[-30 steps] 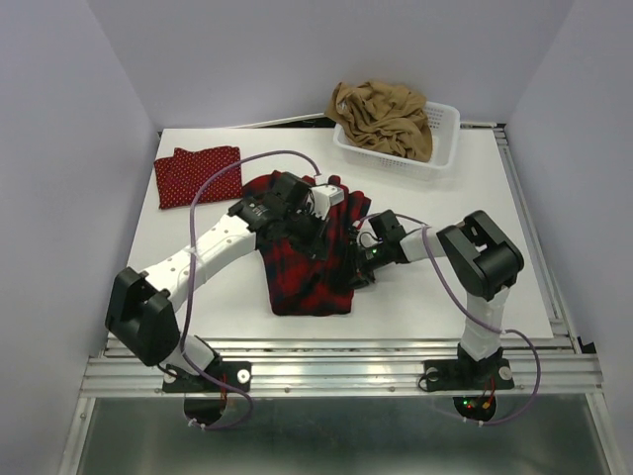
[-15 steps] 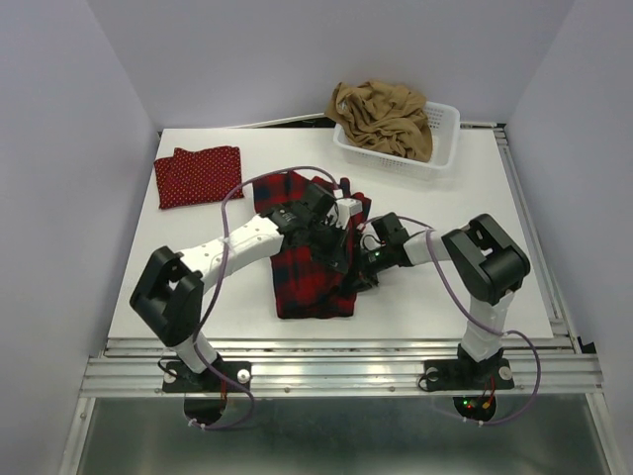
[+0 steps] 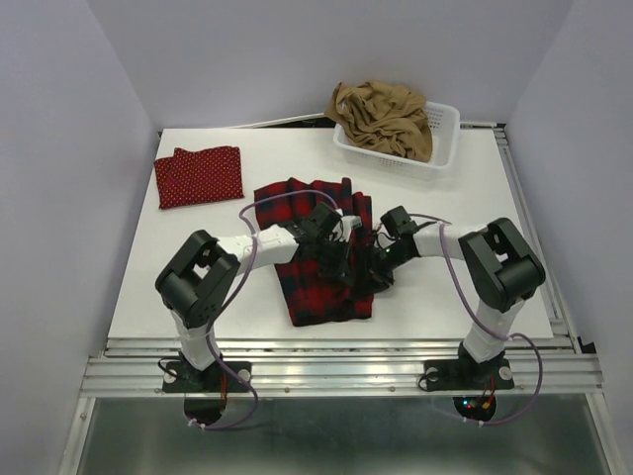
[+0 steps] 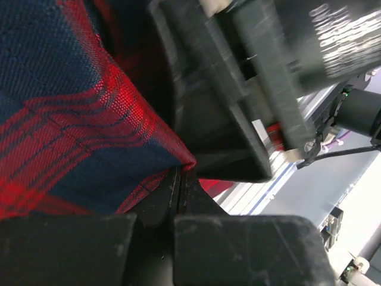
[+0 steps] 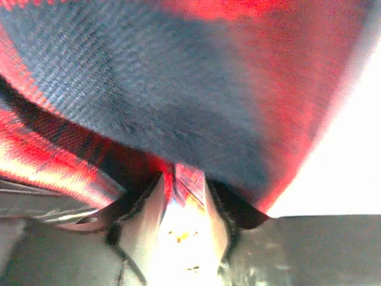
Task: Fold and stack the skirts
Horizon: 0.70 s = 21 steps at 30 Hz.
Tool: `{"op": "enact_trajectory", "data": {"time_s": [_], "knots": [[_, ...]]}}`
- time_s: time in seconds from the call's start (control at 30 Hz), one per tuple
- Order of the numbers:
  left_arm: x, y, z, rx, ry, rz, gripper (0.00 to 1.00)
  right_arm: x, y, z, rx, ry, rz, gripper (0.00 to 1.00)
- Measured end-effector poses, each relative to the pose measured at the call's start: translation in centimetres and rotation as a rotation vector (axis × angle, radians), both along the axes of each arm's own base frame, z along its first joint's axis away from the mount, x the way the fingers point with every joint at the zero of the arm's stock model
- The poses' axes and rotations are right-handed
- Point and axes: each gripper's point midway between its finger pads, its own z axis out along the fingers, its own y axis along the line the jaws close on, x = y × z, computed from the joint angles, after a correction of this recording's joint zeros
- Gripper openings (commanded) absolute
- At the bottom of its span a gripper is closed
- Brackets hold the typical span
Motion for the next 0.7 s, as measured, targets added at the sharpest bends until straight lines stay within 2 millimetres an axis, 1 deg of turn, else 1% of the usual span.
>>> {"op": "enact_trajectory", "data": {"time_s": [0.03,0.1,0.13,0.17,0.23,0.33,0.37,0.43,0.53,0.6,0.7], "knots": [[0.1,-0.2,-0.3,-0.004,0.003,-0.001,0.0,0.1,-0.3,0.2,-0.02,0.013,-0.01,0.46],[0.2,-0.5,-1.1,-0.004,0.015,0.001,0.0,1.0,-1.8,0.6,-0.089,0.014,-0.028,0.45],[0.1,-0.6,-1.6,-0.003,0.028,0.0,0.0,2.1,-2.8,1.0,-0.129,-0.005,-0.045,0.42],[-0.1,-0.7,-2.0,-0.003,0.044,-0.004,0.0,2.9,-3.3,1.4,-0.135,-0.023,-0.052,0.4],[-0.7,-1.0,-2.5,-0.007,0.076,-0.016,0.0,5.3,-4.7,2.9,-0.138,-0.088,-0.069,0.4],[-0.9,-1.1,-2.5,-0.008,0.077,-0.022,0.0,7.8,-6.7,5.0,-0.136,-0.17,-0.071,0.43],[-0.9,-1.1,-2.5,-0.008,0.077,-0.019,0.0,8.1,-7.2,5.4,-0.137,-0.193,-0.062,0.47],[-0.6,-0.7,-2.5,-0.007,0.075,-0.008,0.0,8.0,-8.0,5.6,-0.139,-0.21,-0.04,0.51],[0.1,0.2,-2.4,0.015,0.053,0.006,0.0,6.5,-8.0,4.9,-0.13,-0.179,-0.002,0.53],[0.5,0.9,-2.4,0.034,0.043,0.007,0.0,5.0,-8.0,4.1,-0.117,-0.139,0.017,0.53],[1.4,1.5,-1.9,0.054,0.01,0.0,0.0,2.1,-8.0,2.1,-0.099,-0.038,0.042,0.55]]}}
